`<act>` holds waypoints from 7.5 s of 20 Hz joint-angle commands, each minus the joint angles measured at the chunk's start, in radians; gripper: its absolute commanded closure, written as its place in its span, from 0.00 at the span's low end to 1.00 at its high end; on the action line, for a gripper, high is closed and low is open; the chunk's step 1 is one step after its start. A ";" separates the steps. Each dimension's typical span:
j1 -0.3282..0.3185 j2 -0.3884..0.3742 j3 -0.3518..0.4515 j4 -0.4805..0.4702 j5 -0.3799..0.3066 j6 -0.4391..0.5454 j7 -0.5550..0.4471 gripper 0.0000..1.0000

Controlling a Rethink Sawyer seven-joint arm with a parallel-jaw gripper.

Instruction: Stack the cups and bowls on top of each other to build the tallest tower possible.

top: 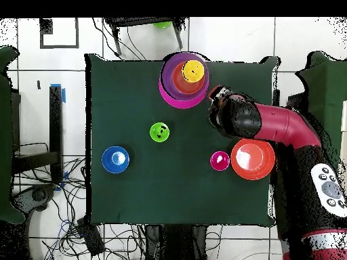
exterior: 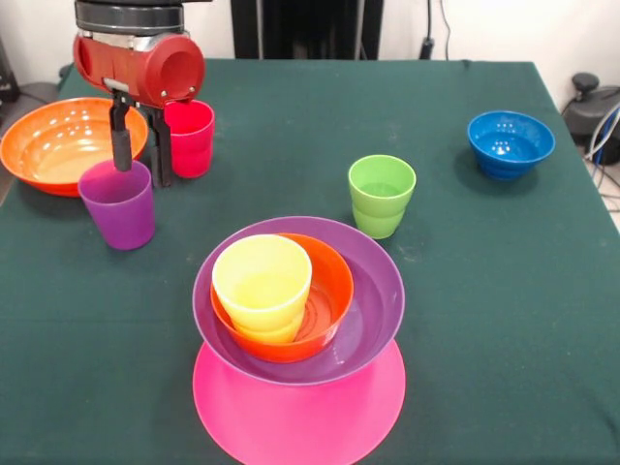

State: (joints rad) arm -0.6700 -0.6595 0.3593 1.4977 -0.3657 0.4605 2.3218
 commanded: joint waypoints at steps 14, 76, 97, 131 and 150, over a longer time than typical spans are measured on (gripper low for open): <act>-0.058 0.144 0.042 0.026 -0.119 0.083 -0.222 0.00; -0.090 0.091 0.032 0.057 -0.172 0.114 -0.173 0.00; -0.110 0.145 0.029 0.091 -0.200 0.040 -0.146 0.00; -0.125 0.166 0.044 0.079 -0.236 0.007 -0.124 1.00; -0.075 -0.142 0.172 0.122 -0.027 0.223 -0.125 1.00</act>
State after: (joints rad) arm -0.7971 -0.7581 0.4514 1.6091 -0.4250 0.5564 2.3218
